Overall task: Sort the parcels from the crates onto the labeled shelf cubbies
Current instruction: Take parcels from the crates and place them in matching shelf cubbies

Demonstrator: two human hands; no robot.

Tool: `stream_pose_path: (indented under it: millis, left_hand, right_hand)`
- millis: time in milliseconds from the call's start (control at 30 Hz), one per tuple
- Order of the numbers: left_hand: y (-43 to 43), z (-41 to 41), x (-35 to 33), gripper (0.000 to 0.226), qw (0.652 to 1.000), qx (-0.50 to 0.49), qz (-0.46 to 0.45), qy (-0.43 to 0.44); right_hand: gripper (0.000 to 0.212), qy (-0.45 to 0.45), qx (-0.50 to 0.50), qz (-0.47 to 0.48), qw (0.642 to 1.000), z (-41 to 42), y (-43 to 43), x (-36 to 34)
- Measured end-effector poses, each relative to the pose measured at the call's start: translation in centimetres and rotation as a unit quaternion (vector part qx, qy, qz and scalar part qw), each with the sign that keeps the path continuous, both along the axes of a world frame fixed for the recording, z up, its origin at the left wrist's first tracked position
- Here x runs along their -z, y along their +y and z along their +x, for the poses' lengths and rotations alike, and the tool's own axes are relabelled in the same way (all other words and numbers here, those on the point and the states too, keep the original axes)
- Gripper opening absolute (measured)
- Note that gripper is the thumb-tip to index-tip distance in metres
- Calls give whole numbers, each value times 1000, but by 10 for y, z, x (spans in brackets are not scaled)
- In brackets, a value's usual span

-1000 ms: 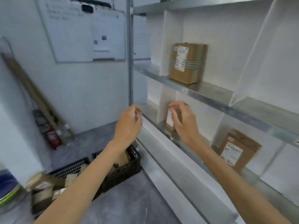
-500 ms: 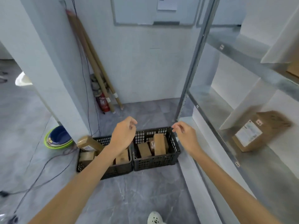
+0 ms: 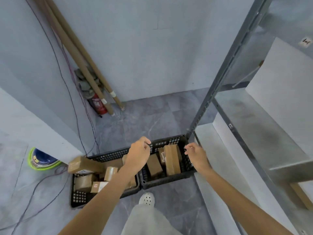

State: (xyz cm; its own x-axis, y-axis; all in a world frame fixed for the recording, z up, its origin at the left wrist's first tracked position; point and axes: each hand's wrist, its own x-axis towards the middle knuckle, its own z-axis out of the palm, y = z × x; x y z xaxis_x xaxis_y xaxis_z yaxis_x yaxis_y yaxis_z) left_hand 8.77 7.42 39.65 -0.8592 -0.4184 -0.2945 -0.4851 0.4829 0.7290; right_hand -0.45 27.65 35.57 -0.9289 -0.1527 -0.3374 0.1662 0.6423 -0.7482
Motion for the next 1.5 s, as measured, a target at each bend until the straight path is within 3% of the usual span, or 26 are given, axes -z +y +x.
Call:
stream_pose_path:
  millis: [267,367,433,567,733,833,933,1033,1133,1267,1367,1500]
  left_hand:
    - [-27,-100,106,22,994,57,30,-84]
    - [-23,-123,167,26,988,76,40,-126]
    - [-20,-139,217,30,985,75,48,-149]
    - [-8,-176,332,33,981,72,63,-171]
    - [22,-217,471,36,968,57,156,-187]
    - [32,-235,538,49,944,74,229,-224]
    - [42,-242,597,76,904,72,322,-272]
    - [53,-242,631,101,875,57,366,-311]
    - [58,-235,623,89,889,13,382,-252]
    - [44,-229,561,64,905,-41,383,-183]
    - [34,-240,471,45,901,-97,399,-143]
    - [16,-258,325,51,930,-74,356,-53]
  right_hand:
    - [13,-67,81,57,993,-67,-44,95]
    - [36,-105,86,71,988,-89,-51,148]
    - [47,-128,95,67,985,-106,-51,196]
    - [47,-170,128,77,974,-138,-43,308]
    - [50,-229,113,89,963,-170,-19,453]
    - [57,-265,95,62,958,-181,-12,523]
    - [59,-298,74,25,951,-184,-6,572]
    - [56,-276,75,4,958,-178,-4,596]
    - [52,-238,68,3,969,-174,-3,582]
    - [55,-205,59,-4,977,-174,-6,509]
    - [55,-180,48,-17,982,-181,-11,419]
    - [53,-125,30,-60,990,-198,-23,275]
